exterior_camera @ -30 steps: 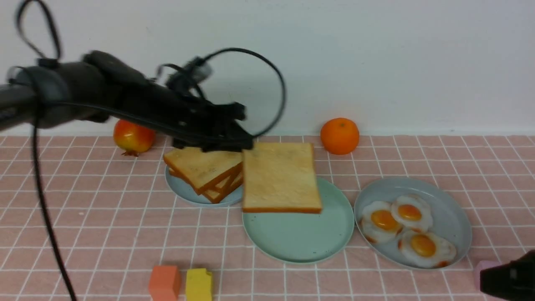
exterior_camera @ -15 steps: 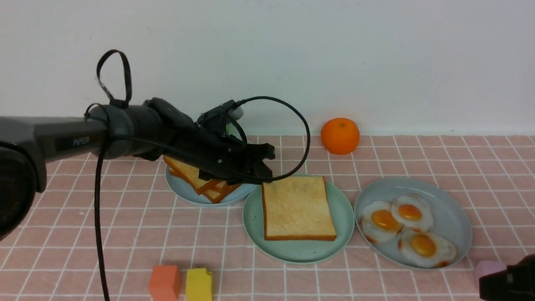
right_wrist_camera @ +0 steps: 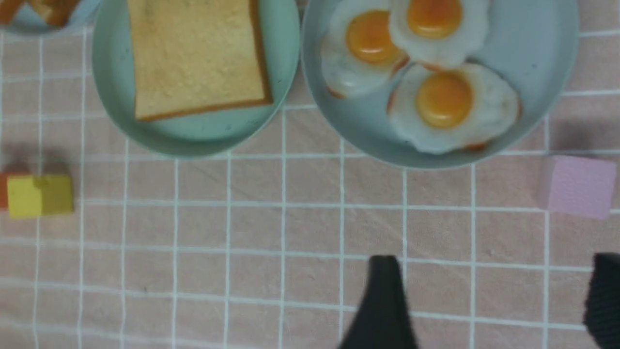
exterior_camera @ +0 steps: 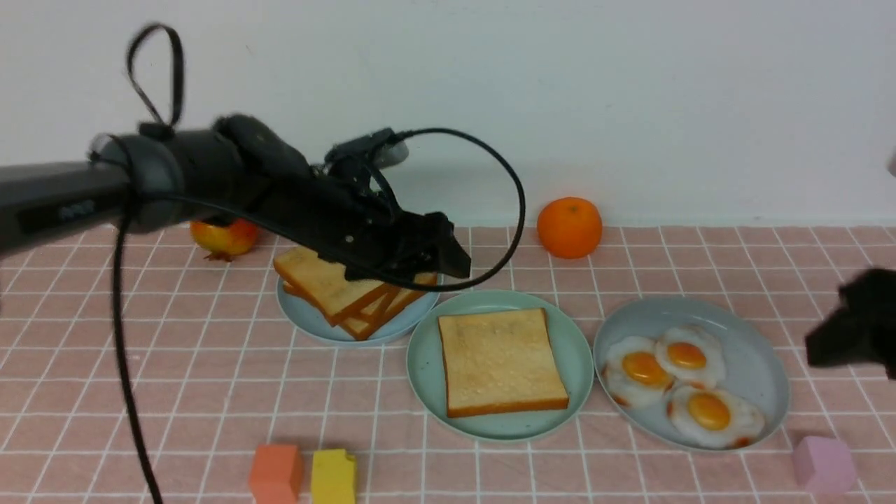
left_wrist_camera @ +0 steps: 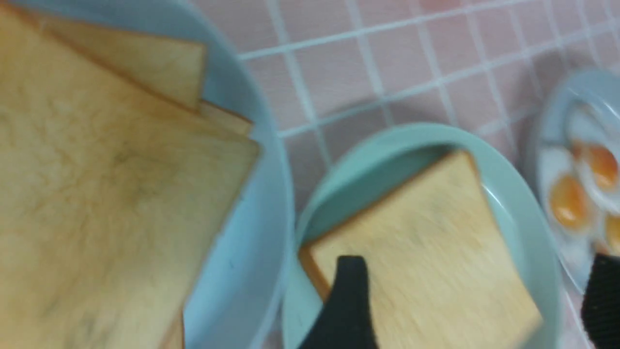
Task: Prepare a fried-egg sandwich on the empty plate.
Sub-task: Use the left arm to put a slice of bread into the empty plate in the middle, then use the right arm to grab a fried egg
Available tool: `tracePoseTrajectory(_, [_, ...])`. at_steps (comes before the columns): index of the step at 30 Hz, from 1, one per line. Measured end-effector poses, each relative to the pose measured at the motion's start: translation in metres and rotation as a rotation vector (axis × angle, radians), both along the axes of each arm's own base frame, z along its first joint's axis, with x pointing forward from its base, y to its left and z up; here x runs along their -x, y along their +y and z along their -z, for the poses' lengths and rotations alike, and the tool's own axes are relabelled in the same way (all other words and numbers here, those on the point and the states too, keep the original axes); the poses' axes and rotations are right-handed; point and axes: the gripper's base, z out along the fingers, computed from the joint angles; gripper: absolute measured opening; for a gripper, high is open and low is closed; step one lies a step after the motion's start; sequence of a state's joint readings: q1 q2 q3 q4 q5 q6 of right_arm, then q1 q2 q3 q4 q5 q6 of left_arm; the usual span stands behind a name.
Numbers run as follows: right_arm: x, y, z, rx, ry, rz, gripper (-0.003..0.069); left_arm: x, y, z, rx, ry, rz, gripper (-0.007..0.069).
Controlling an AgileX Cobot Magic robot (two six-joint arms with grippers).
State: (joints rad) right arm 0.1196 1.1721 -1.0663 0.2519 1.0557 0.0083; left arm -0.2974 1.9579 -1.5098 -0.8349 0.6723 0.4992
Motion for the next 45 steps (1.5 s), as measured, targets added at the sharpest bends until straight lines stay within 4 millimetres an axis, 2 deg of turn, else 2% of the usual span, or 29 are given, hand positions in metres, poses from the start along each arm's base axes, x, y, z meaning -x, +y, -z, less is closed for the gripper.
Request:
tracePoseTrajectory(2, [-0.013, 0.008, 0.0, 0.039, 0.047, -0.041, 0.0594, 0.011, 0.005, -0.021, -0.037, -0.025, 0.035, 0.0657])
tracePoseTrajectory(5, [-0.034, 0.017, 0.012, 0.081, 0.104, -0.02, 0.0608, 0.03, 0.013, -0.054, -0.08, -0.04, 0.047, 0.0638])
tracePoseTrajectory(6, [-0.036, 0.017, 0.013, 0.082, 0.105, -0.009, 0.0608, 0.033, 0.014, -0.058, -0.084, -0.043, 0.05, 0.0632])
tracePoseTrajectory(7, [-0.045, 0.018, 0.022, 0.087, 0.128, 0.014, 0.0605, 0.039, 0.016, -0.066, -0.085, -0.034, 0.043, 0.062])
tracePoseTrajectory(8, [-0.064, 0.019, 0.04, 0.085, 0.164, 0.07, 0.0589, 0.05, 0.02, -0.08, -0.087, -0.021, 0.042, 0.0588])
tracePoseTrajectory(9, [-0.067, 0.018, 0.042, 0.081, 0.162, 0.082, 0.0587, 0.051, 0.02, -0.081, -0.086, -0.016, 0.039, 0.0584])
tracePoseTrajectory(10, [-0.083, 0.017, 0.06, 0.074, 0.199, 0.123, 0.0569, 0.061, 0.023, -0.091, -0.091, -0.005, 0.046, 0.0552])
tracePoseTrajectory(12, [-0.104, 0.014, 0.082, 0.058, 0.227, 0.169, 0.0554, 0.068, 0.024, -0.095, -0.095, 0.01, 0.057, 0.0521])
tracePoseTrajectory(13, [-0.106, 0.014, 0.084, 0.056, 0.229, 0.174, 0.0552, 0.068, 0.025, -0.095, -0.096, 0.013, 0.06, 0.0518])
tracePoseTrajectory(15, [-0.127, 0.008, 0.103, 0.034, 0.239, 0.234, 0.0547, 0.071, 0.025, -0.097, -0.098, 0.024, 0.067, 0.0489])
tracePoseTrajectory(16, [-0.13, 0.007, 0.109, 0.032, 0.248, 0.247, 0.0547, 0.072, 0.025, -0.097, -0.1, 0.028, 0.069, 0.0481])
tracePoseTrajectory(17, [-0.143, 0.004, 0.123, 0.019, 0.257, 0.296, 0.0547, 0.073, 0.025, -0.097, -0.101, 0.037, 0.071, 0.0469])
tracePoseTrajectory(20, [-0.159, -0.001, 0.142, -0.015, 0.243, 0.391, 0.0547, 0.074, 0.025, -0.097, -0.097, 0.048, 0.077, 0.046])
tracePoseTrajectory(24, [-0.171, 0.0, 0.16, -0.062, 0.218, 0.465, 0.0547, 0.074, 0.024, -0.096, -0.088, 0.056, 0.079, 0.046])
tracePoseTrajectory(31, [-0.18, 0.0, 0.175, -0.084, 0.194, 0.494, 0.0547, 0.075, 0.024, -0.096, -0.082, 0.06, 0.08, 0.046])
tracePoseTrajectory(38, [-0.173, 0.0, 0.176, -0.035, 0.258, 0.444, 0.0547, 0.075, 0.024, -0.096, -0.082, 0.06, 0.08, 0.0457])
tracePoseTrajectory(45, [-0.168, -0.001, 0.167, -0.012, 0.271, 0.403, 0.0547, 0.075, 0.023, -0.096, -0.075, 0.063, 0.08, 0.0455])
